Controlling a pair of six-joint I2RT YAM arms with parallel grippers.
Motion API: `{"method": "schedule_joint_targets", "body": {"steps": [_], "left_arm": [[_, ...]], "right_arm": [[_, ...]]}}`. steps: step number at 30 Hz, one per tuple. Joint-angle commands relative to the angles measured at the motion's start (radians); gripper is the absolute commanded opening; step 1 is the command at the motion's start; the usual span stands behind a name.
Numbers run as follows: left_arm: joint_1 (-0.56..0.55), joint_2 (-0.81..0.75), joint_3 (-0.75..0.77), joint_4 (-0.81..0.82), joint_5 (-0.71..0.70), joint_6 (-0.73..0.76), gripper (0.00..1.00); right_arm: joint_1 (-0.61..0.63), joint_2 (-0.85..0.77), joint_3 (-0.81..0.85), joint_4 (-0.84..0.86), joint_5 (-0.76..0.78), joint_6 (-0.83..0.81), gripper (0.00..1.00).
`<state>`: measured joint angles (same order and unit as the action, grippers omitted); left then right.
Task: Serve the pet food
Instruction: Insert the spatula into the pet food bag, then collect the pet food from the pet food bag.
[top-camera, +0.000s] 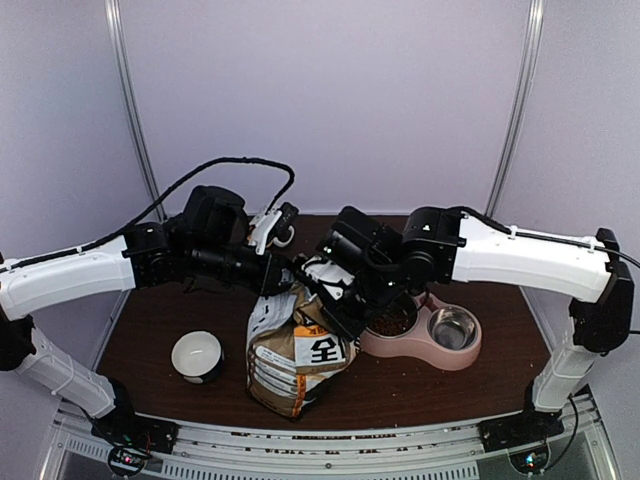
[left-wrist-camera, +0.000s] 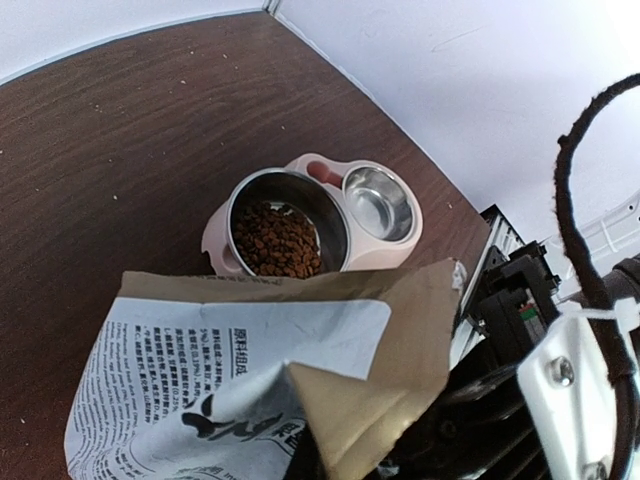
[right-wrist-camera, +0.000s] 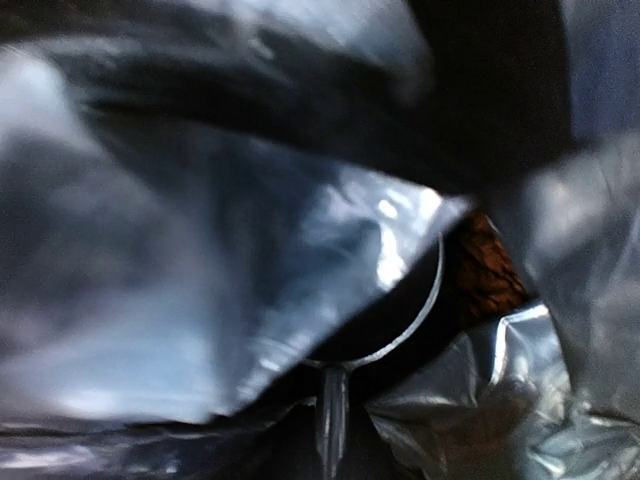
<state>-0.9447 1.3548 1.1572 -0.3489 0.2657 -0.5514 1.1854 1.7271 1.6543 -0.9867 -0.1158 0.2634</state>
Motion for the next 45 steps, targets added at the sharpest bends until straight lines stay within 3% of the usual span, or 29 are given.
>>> {"method": "schedule_joint_targets", "body": {"steps": [1, 8, 26, 38, 45], "left_arm": [[-0.029, -0.011, 0.025, 0.147, 0.058, 0.006, 0.00], [-0.029, -0.042, 0.016, 0.132, 0.029, 0.001, 0.00], [-0.014, -0.130, 0.043, 0.028, -0.077, -0.004, 0.00], [-0.009, -0.184, 0.021, 0.021, -0.095, 0.009, 0.00], [-0.009, -0.197, 0.020, 0.034, -0.103, 0.010, 0.00]], "right_arm": [[0.027, -0.036, -0.076, 0.276, -0.267, 0.009, 0.00], [-0.004, -0.139, -0.187, 0.460, -0.312, 0.056, 0.00], [-0.113, -0.415, -0.372, 0.452, -0.322, 0.162, 0.00], [-0.178, -0.622, -0.624, 0.712, -0.336, 0.325, 0.00], [-0.173, -0.727, -0.712, 0.801, -0.292, 0.245, 0.00]]}}
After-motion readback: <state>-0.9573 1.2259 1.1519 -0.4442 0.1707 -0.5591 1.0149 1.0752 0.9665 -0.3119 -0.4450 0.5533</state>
